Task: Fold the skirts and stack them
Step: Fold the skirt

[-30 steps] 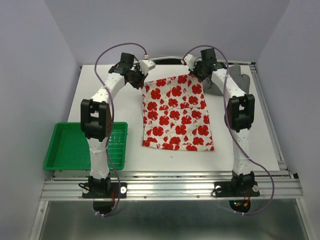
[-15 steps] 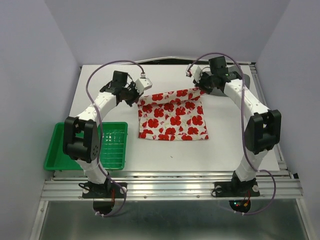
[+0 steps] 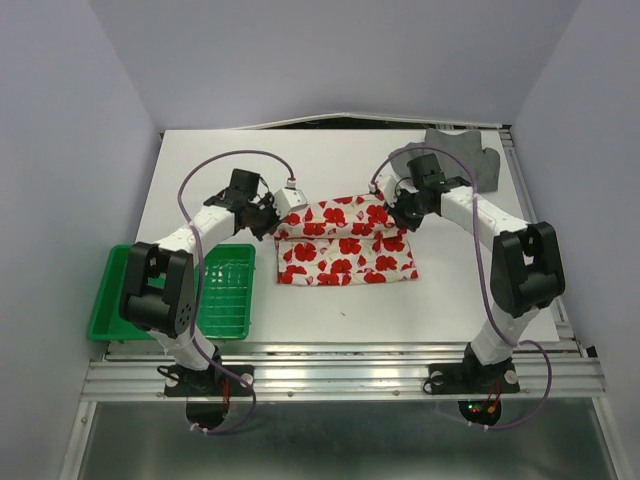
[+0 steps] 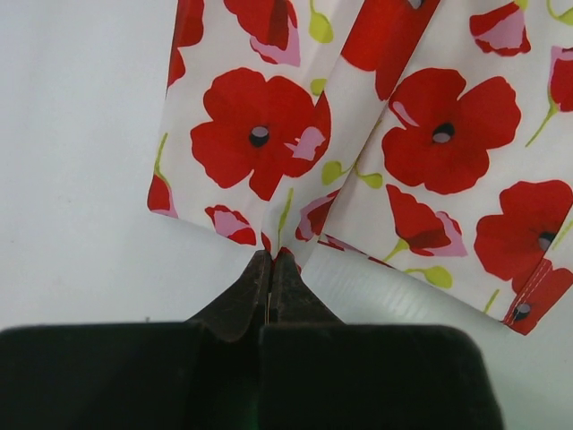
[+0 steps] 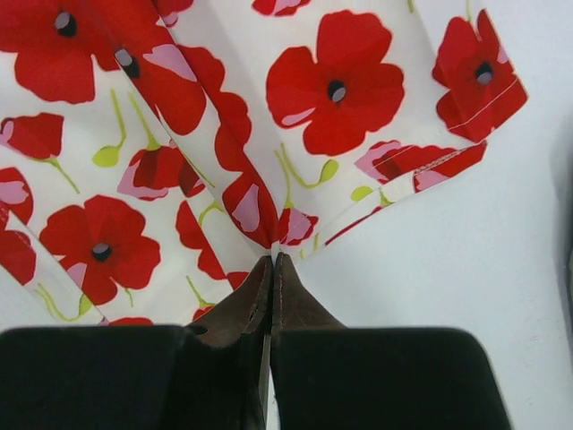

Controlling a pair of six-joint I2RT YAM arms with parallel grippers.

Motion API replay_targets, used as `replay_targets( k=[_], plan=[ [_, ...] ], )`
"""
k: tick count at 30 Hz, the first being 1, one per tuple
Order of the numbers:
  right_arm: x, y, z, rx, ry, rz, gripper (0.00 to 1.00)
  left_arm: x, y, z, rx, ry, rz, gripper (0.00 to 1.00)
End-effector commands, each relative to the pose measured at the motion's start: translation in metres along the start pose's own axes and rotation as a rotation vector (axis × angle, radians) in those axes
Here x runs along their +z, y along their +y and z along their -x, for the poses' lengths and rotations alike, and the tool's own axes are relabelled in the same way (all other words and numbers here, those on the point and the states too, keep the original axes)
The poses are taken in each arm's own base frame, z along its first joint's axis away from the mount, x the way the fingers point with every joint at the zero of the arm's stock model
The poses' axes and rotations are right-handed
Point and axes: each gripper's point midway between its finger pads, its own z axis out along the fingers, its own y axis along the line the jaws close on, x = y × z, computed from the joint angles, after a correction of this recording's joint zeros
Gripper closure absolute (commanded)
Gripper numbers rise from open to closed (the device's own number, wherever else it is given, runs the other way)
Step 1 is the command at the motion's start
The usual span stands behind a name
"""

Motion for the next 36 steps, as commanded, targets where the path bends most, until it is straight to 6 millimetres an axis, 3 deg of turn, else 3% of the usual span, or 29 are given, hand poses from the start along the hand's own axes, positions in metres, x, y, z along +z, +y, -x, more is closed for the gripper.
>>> replay_targets(
  k=[1, 6, 11, 14, 19, 23, 26, 29, 32, 36],
  plan=[
    [-0.014, -0.04, 0.024, 0.013, -0.043, -0.139, 0.99, -0.008, 0.02, 0.01, -0.038, -0.004, 0.072, 1.0],
    [-0.043, -0.066, 0.048, -0.007, -0.071, -0.238, 0.99, -0.036, 0.036, 0.043, -0.034, -0.055, 0.126, 1.0],
    [-0.065, -0.057, 0.05, -0.032, -0.077, -0.23, 0.99, -0.064, 0.033, 0.058, -0.007, -0.08, 0.146, 1.0],
    [-0.077, -0.047, 0.045, -0.046, -0.078, -0.225, 0.99, -0.067, 0.013, 0.051, 0.017, -0.061, 0.107, 1.0],
    [-0.07, -0.017, 0.014, -0.05, -0.041, -0.176, 0.99, -0.063, -0.023, 0.026, 0.061, -0.023, 0.072, 1.0],
    [-0.052, 0.001, -0.014, -0.058, -0.011, -0.156, 0.99, -0.047, -0.053, 0.011, 0.078, 0.001, 0.037, 1.0],
    [-0.034, 0.017, -0.034, -0.042, 0.016, -0.107, 0.99, -0.027, -0.078, -0.015, 0.069, 0.059, -0.018, 1.0],
    [-0.023, 0.032, -0.049, -0.024, 0.033, -0.066, 0.99, -0.013, -0.085, -0.031, 0.07, 0.096, -0.031, 1.0],
    [-0.018, 0.034, -0.052, -0.015, 0.026, -0.06, 0.99, -0.004, -0.09, -0.046, 0.057, 0.139, -0.05, 1.0],
    [-0.021, 0.036, -0.047, -0.003, 0.028, -0.035, 0.99, -0.007, -0.09, -0.04, 0.058, 0.132, -0.058, 0.97]
  ],
)
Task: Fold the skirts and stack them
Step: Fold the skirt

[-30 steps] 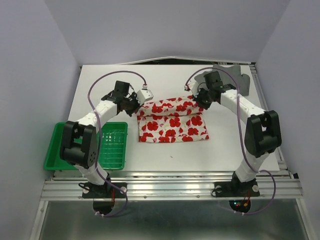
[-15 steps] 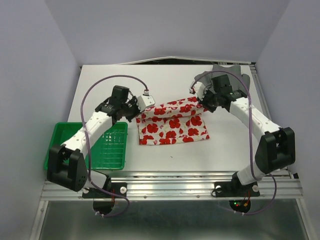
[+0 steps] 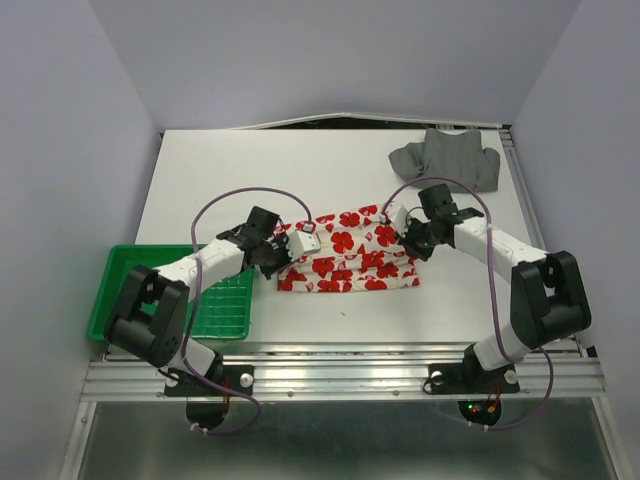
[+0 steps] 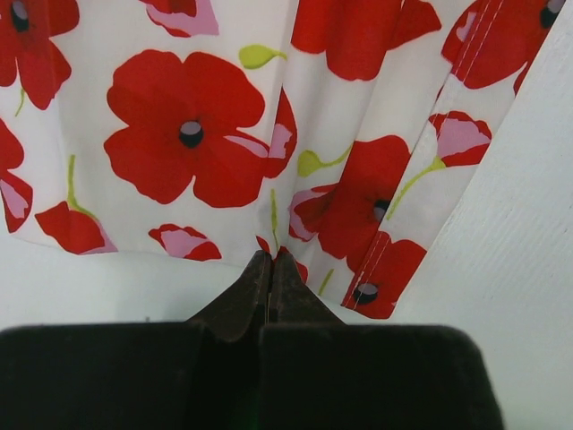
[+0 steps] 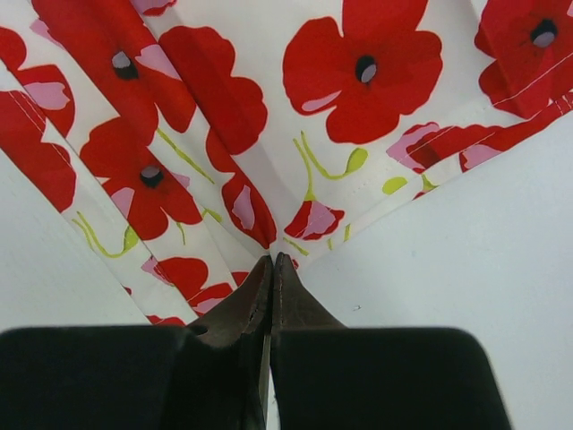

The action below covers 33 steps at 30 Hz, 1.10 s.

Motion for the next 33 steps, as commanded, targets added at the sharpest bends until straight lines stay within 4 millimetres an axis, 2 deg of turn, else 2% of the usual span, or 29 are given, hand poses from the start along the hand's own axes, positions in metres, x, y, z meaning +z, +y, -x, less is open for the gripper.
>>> replay_targets(
  k=[1, 5, 10, 13, 15, 17, 22, 27, 28, 29, 30, 31, 32, 33],
  plan=[
    [-0.009, -0.017, 0.008, -0.003, -0.007, -0.05, 0.99, -0.015, 0.008, -0.006, -0.007, 0.042, 0.045, 0.95],
    [-0.029, -0.02, 0.024, -0.008, -0.063, -0.082, 0.99, -0.032, 0.016, 0.014, -0.009, -0.02, 0.093, 1.0],
    [-0.054, -0.031, 0.046, -0.007, -0.099, -0.113, 0.99, -0.059, 0.035, 0.044, -0.011, -0.086, 0.169, 1.0],
    [-0.071, -0.036, 0.059, -0.025, -0.126, -0.136, 0.99, -0.073, 0.037, 0.052, -0.01, -0.098, 0.179, 1.0],
    [-0.075, -0.032, 0.059, -0.031, -0.131, -0.124, 0.99, -0.079, 0.034, 0.056, -0.003, -0.117, 0.172, 1.0],
    [-0.075, -0.024, 0.053, -0.033, -0.125, -0.104, 0.99, -0.076, 0.027, 0.049, -0.005, -0.102, 0.151, 1.0],
    [-0.047, 0.009, 0.016, -0.003, -0.068, -0.011, 0.99, -0.054, 0.009, 0.011, 0.026, -0.018, 0.116, 1.0],
    [-0.024, 0.031, -0.006, -0.001, -0.039, 0.037, 0.99, -0.037, -0.002, -0.01, 0.023, 0.026, 0.078, 1.0],
    [-0.02, 0.033, -0.01, 0.005, -0.027, 0.043, 0.98, -0.035, -0.003, -0.011, 0.018, 0.033, 0.068, 0.96],
    [-0.018, 0.034, -0.012, 0.013, -0.02, 0.049, 0.98, -0.034, -0.005, -0.012, 0.015, 0.038, 0.054, 0.86],
    [-0.018, 0.035, -0.013, 0.018, -0.01, 0.058, 0.91, -0.034, -0.005, -0.008, 0.015, 0.027, 0.044, 0.79],
    [-0.022, 0.032, -0.006, 0.018, -0.02, 0.059, 0.83, -0.036, -0.006, -0.006, 0.015, 0.022, 0.038, 0.68],
    [-0.026, 0.032, -0.002, 0.022, -0.027, 0.065, 0.7, -0.043, -0.005, 0.0, 0.024, -0.003, 0.048, 0.51],
    [-0.032, 0.032, 0.004, 0.026, -0.039, 0.072, 0.54, -0.047, -0.007, 0.005, 0.031, -0.023, 0.045, 0.44]
  ],
)
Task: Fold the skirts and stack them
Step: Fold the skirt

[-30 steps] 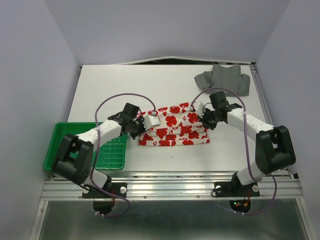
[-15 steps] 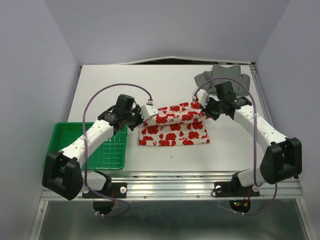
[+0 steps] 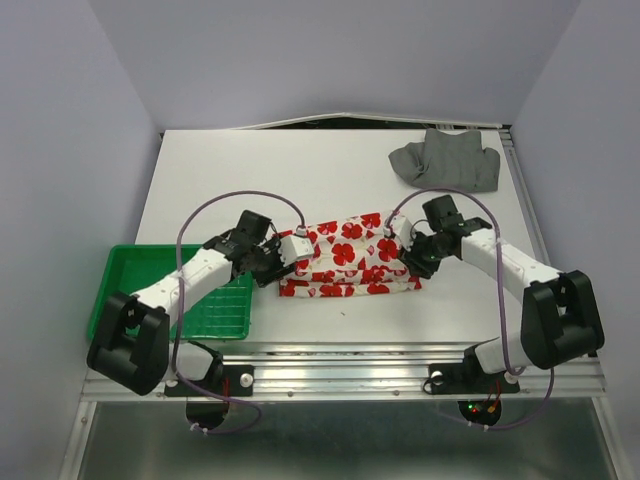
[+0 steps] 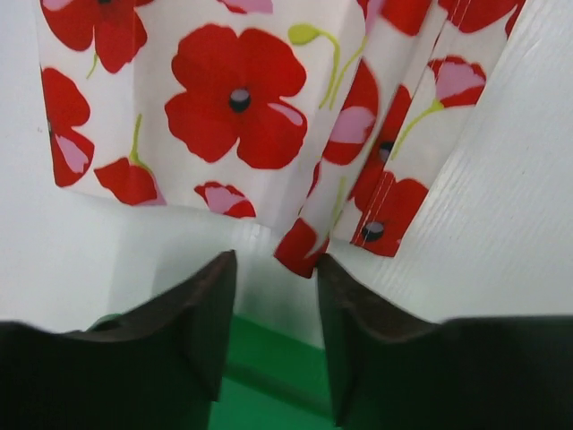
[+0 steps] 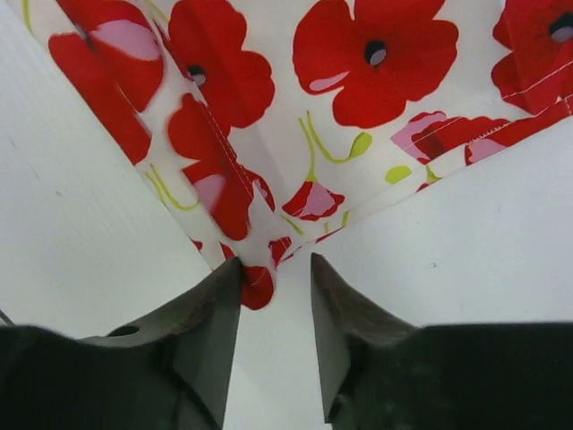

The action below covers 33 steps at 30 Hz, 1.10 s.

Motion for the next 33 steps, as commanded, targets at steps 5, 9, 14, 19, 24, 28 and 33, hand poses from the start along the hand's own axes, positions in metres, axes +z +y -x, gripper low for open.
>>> replay_targets(
  k=[5, 9, 14, 19, 24, 28, 33],
  plan=[
    [-0.063, -0.012, 0.056, 0.021, -0.139, -0.076, 0.34, -0.054, -0.006, 0.037, 0.047, -0.113, -0.012, 0.34],
    [-0.074, -0.02, 0.066, 0.024, -0.15, -0.112, 0.38, -0.065, -0.013, 0.054, 0.051, -0.154, -0.008, 0.35],
    [-0.049, -0.013, 0.047, 0.08, -0.06, -0.025, 0.44, -0.046, -0.013, 0.053, 0.006, -0.113, -0.021, 0.49],
    [-0.036, 0.0, 0.027, 0.092, -0.02, 0.018, 0.46, -0.02, -0.02, 0.04, 0.009, -0.044, -0.051, 0.5],
    [-0.033, 0.015, 0.017, 0.057, -0.013, 0.053, 0.46, -0.007, -0.029, 0.033, -0.013, -0.021, -0.099, 0.45],
    [-0.024, 0.024, 0.011, 0.006, 0.009, 0.048, 0.44, -0.007, -0.031, 0.036, -0.033, -0.039, -0.106, 0.37],
    [-0.004, 0.016, 0.001, -0.078, 0.055, -0.048, 0.46, -0.007, -0.029, 0.035, -0.11, -0.057, -0.061, 0.24]
  ],
)
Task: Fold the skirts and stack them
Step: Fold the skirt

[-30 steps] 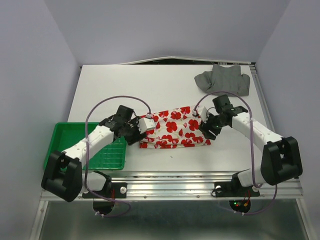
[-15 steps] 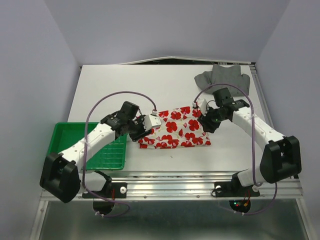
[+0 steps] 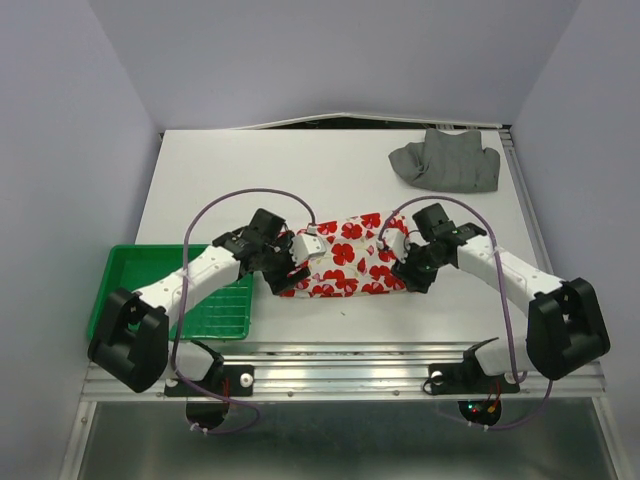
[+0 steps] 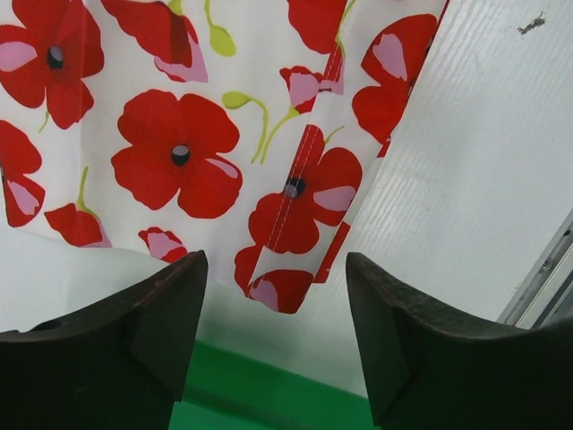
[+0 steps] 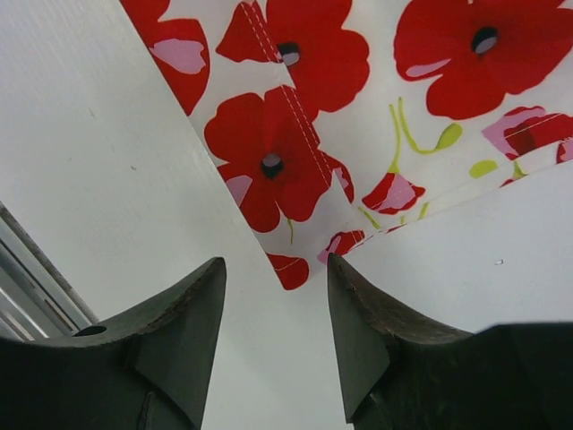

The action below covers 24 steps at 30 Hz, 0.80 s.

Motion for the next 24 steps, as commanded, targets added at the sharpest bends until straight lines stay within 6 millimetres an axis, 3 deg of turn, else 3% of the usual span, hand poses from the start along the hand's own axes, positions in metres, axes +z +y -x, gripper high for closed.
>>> replay_targets(
  k=[1, 3, 4, 11, 16, 24],
  plan=[
    [0.007, -0.018, 0.002, -0.074, 0.001, -0.12, 0.47, -0.003, 0.0, 0.0, -0.064, -0.031, 0.051, 0.18],
    [0.01, -0.024, -0.001, -0.078, 0.008, -0.152, 0.52, -0.007, 0.012, 0.001, -0.084, -0.037, 0.129, 0.16],
    [0.011, -0.026, -0.001, -0.078, 0.009, -0.163, 0.53, -0.008, 0.014, -0.001, -0.081, -0.033, 0.144, 0.01],
    [0.013, -0.033, 0.002, -0.085, 0.009, -0.194, 0.72, -0.004, 0.026, -0.019, -0.026, 0.057, 0.2, 0.01],
    [0.012, -0.034, 0.004, -0.085, 0.008, -0.193, 0.93, 0.006, 0.025, -0.023, -0.008, 0.092, 0.193, 0.01],
    [0.009, -0.028, 0.005, -0.098, 0.014, -0.17, 0.99, 0.021, 0.019, -0.04, 0.018, 0.152, 0.171, 0.01]
  ],
)
